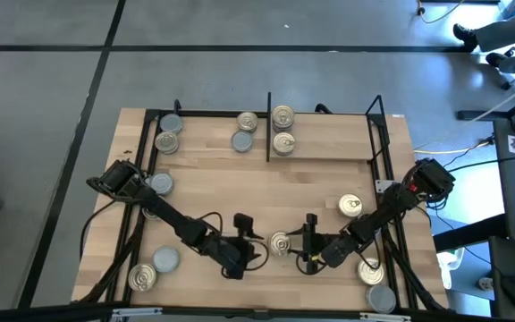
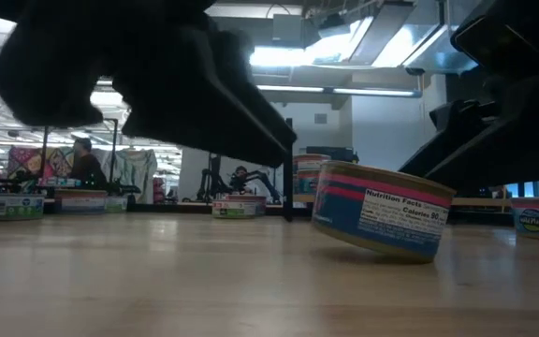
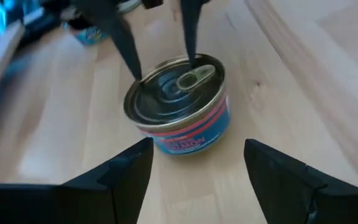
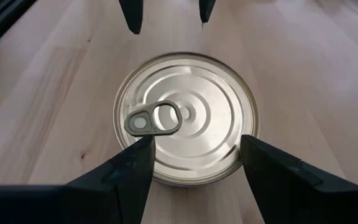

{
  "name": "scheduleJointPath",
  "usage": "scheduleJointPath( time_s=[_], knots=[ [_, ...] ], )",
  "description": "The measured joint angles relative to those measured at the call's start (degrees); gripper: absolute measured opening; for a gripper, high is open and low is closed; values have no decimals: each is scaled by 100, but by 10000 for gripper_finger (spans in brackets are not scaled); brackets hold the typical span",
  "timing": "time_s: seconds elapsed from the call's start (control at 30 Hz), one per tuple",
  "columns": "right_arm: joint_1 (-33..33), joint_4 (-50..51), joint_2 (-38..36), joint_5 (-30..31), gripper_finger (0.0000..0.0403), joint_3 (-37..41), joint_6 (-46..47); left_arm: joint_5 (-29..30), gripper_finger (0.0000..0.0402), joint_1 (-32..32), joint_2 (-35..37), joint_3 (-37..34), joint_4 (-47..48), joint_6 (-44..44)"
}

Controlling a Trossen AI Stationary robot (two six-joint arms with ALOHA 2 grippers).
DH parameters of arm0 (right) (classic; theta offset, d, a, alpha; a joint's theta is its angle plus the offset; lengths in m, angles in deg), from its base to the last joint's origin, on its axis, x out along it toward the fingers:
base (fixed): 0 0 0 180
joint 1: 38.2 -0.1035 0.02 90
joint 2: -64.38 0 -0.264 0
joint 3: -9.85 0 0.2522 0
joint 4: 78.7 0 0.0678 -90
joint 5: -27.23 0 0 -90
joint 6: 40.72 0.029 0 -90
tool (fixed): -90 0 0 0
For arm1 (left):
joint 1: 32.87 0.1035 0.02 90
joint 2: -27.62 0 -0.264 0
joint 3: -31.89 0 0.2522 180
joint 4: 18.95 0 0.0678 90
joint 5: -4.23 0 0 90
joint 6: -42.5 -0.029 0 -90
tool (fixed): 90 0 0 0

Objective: Stack canned seafood by type on shelf
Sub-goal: Stack the blue tuna can on top of the blue tuna can

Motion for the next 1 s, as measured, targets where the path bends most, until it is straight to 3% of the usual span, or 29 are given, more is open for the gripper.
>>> scheduleJointPath(
  time_s=[0.47, 0.87, 1.0],
  knots=[
    [0, 9, 0, -20, 237, -4, -4, 680, 251, 11, -576, 391, -46, -3061],
    [4, 26, 0, -15, 237, -4, 0, 720, 251, 21, -935, 426, -381, -4235],
    [4, 35, 0, -19, 237, -4, 0, 722, 251, 29, -937, 428, -374, -4152]
  ],
)
